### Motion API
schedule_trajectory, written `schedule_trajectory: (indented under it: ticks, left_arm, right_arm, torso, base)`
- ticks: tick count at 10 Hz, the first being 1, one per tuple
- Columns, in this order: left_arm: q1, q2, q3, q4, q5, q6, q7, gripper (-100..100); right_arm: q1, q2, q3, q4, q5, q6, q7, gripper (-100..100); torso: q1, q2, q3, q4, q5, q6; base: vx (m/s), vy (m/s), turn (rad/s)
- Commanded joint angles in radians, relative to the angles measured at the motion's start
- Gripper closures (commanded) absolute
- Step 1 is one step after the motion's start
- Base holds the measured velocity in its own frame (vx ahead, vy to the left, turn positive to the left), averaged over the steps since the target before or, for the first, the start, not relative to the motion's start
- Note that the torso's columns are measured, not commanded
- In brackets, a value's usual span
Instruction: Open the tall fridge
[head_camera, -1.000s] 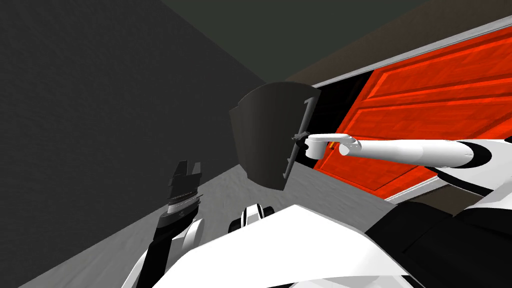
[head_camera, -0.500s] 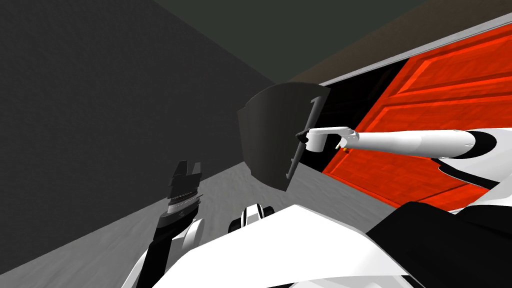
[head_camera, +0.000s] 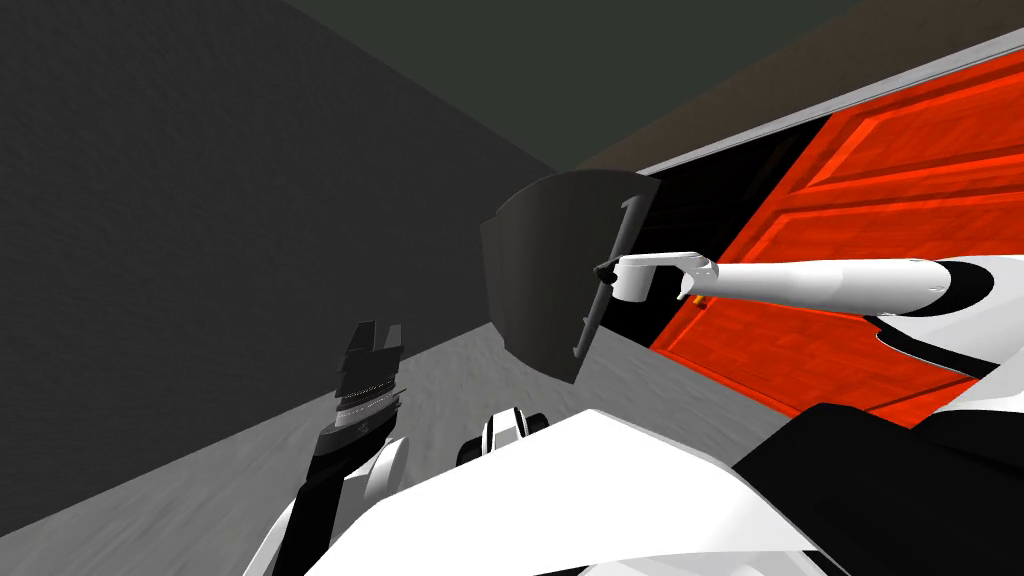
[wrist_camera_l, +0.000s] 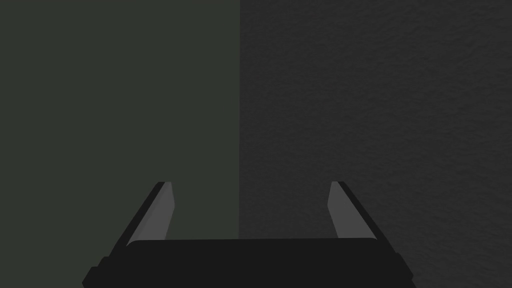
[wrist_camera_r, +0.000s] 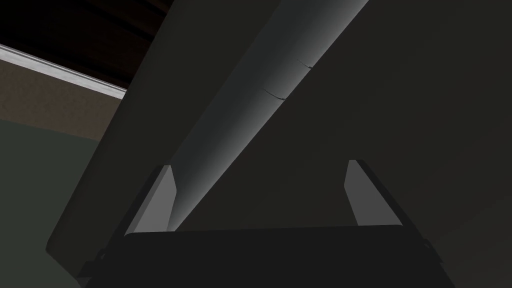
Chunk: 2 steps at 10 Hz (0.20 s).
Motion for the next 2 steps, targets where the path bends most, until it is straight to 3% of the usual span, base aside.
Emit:
schedule_trajectory:
  ticks: [1, 2]
  left_arm:
    - [0.000, 0.000, 0.000, 0.000, 0.000, 0.000, 0.000, 0]
    - [0.000, 0.000, 0.000, 0.000, 0.000, 0.000, 0.000, 0]
  right_arm:
    - [0.000, 0.000, 0.000, 0.000, 0.000, 0.000, 0.000, 0]
    - [0.000, 0.000, 0.000, 0.000, 0.000, 0.000, 0.000, 0]
  torso:
    - [0.000, 0.002, 0.001, 0.001, 0.000, 0.000]
    - [0.001, 0.003, 0.002, 0.001, 0.000, 0.000]
  base:
    - [0.000, 0.000, 0.000]
    - [0.000, 0.000, 0.000]
